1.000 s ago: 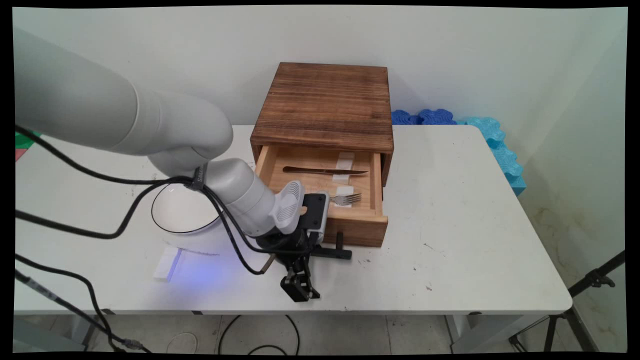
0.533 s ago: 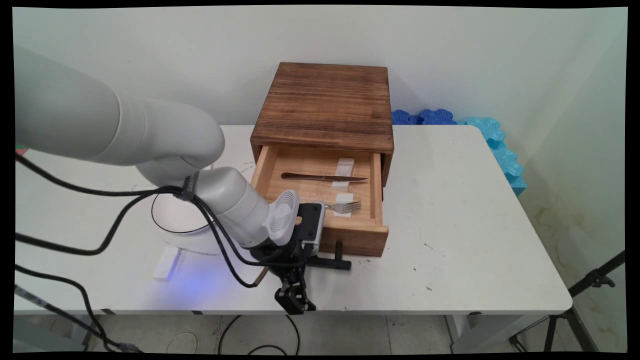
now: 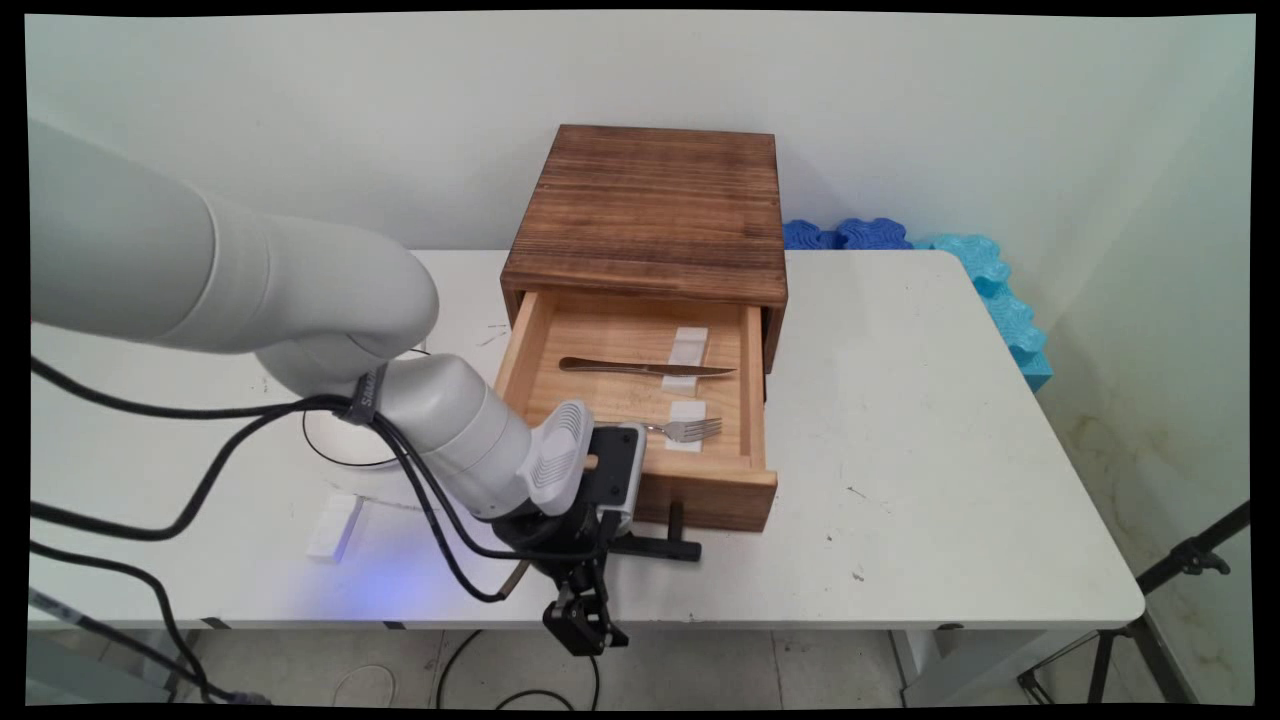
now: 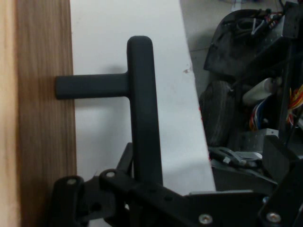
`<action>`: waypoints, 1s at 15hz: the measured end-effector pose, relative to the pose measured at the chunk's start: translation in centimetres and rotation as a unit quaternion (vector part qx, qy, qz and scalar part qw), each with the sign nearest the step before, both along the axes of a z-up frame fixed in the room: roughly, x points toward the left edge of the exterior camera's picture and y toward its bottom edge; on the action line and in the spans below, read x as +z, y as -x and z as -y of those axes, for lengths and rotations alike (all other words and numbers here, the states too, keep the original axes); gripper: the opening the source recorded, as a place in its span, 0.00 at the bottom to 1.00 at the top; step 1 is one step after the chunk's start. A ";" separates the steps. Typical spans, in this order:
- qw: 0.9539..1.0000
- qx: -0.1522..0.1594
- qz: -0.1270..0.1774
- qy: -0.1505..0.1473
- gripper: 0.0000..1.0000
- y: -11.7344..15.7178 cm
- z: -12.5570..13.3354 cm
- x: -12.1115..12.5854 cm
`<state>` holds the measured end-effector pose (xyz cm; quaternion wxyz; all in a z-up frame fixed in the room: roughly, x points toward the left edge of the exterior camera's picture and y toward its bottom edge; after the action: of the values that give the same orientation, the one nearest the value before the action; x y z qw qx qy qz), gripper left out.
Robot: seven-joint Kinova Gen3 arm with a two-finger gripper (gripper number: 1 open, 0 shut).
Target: Open the drawer
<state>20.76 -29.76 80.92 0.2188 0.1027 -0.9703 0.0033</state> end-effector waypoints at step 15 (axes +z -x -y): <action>1.000 0.003 -0.008 -0.009 1.00 0.0 -3.2 1.0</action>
<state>20.76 -26.58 81.91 0.2256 0.1076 -0.9682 -0.0057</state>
